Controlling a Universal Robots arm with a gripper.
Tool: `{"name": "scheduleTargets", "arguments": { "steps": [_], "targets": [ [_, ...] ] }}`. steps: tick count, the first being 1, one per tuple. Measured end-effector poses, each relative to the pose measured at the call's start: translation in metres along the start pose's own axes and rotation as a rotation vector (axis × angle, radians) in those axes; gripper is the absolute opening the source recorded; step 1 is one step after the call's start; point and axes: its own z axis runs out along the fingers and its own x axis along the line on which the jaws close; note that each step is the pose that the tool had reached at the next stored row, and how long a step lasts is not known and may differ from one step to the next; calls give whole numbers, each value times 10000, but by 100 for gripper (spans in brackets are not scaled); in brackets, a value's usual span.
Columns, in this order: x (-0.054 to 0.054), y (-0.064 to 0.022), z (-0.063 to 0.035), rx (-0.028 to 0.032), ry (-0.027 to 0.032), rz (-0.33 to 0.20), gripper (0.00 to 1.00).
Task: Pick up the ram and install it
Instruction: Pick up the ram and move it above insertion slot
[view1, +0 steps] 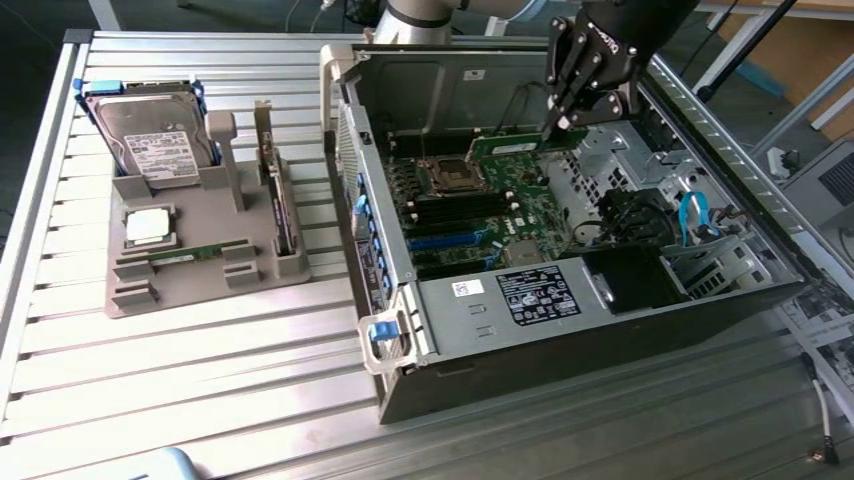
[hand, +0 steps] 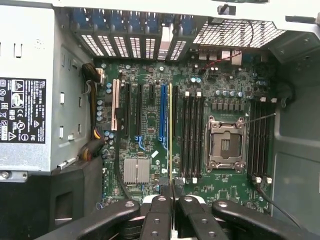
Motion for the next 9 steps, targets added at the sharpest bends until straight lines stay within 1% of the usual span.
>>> {"name": "scheduleTargets", "arguments": {
  "steps": [9],
  "targets": [
    [-7, -1, 5, 1, -2, -1, 12]
  ]
}}
